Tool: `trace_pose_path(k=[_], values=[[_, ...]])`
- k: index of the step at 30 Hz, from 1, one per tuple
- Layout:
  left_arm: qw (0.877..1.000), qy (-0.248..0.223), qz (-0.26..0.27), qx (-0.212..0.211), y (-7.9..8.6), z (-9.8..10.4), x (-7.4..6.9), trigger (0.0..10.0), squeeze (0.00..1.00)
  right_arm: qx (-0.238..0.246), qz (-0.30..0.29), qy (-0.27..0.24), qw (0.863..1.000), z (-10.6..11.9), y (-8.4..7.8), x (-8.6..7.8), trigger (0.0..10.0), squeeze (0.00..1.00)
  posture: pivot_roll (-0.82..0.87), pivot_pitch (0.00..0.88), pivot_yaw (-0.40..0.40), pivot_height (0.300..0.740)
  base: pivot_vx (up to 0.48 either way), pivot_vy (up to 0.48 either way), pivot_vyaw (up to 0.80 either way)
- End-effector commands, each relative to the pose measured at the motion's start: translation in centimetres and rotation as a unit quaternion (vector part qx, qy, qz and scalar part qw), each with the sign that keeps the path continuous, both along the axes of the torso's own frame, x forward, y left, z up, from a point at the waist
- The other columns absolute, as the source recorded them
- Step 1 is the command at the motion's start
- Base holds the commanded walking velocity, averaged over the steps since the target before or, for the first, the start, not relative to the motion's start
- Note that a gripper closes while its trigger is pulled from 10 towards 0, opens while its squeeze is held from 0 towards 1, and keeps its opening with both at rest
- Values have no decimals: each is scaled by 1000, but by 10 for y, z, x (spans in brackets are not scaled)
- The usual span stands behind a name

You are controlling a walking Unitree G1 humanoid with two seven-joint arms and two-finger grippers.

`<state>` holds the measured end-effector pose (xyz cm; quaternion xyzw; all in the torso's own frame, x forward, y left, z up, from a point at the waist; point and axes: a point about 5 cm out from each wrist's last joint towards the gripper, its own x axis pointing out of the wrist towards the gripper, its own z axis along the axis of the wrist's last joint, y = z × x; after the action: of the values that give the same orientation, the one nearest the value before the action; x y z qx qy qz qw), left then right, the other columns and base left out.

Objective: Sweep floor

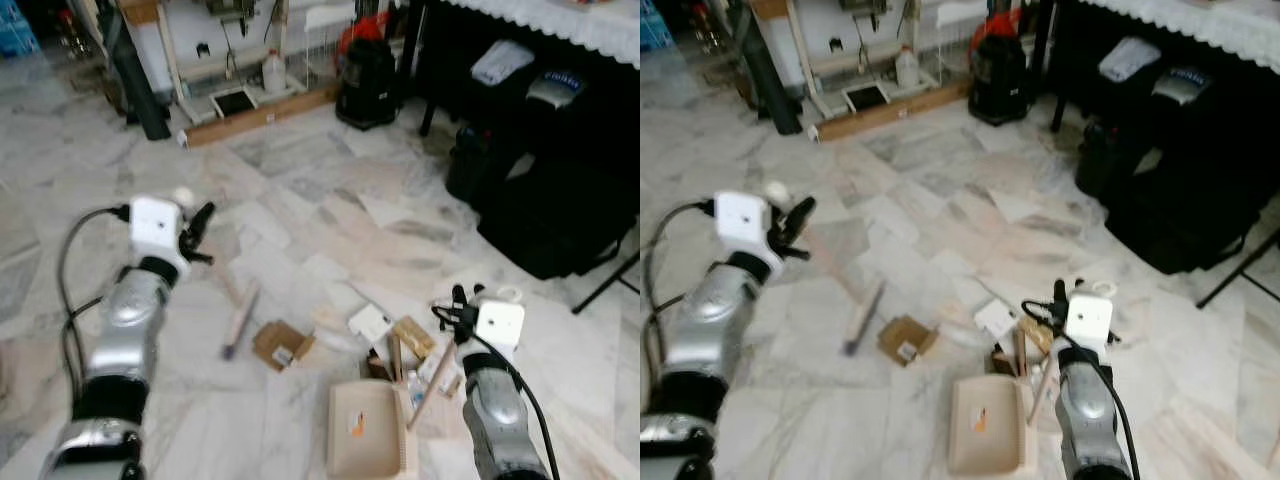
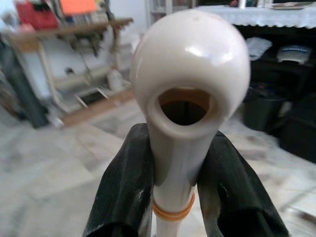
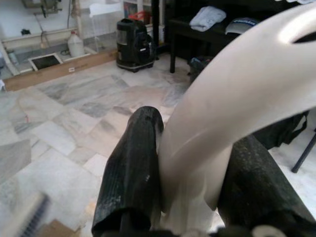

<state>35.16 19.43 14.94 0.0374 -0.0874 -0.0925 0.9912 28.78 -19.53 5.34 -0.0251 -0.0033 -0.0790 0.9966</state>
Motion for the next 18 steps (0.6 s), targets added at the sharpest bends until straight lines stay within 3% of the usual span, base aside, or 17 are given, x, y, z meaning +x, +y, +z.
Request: trace_pose_path(k=[1, 9, 18], values=[[1000, -23, 4, -4, 0, 7, 3, 10000, 0, -2, -3, -11, 1000, 5, -2, 1, 10000, 0, -66, 77, 3, 740, 0, 0, 0], [999, 21, -23, -38, -22, -18, 9, 9843, 0, -1, 0, -8, 1000, 3, 0, -1, 10000, 0, -77, 89, -3, 740, 0, 0, 0], [993, 61, -74, -71, -28, -31, 8, 9490, 0, 0, 2, -5, 1000, 2, 1, -1, 10000, 0, -68, 93, -4, 740, 0, 0, 0]])
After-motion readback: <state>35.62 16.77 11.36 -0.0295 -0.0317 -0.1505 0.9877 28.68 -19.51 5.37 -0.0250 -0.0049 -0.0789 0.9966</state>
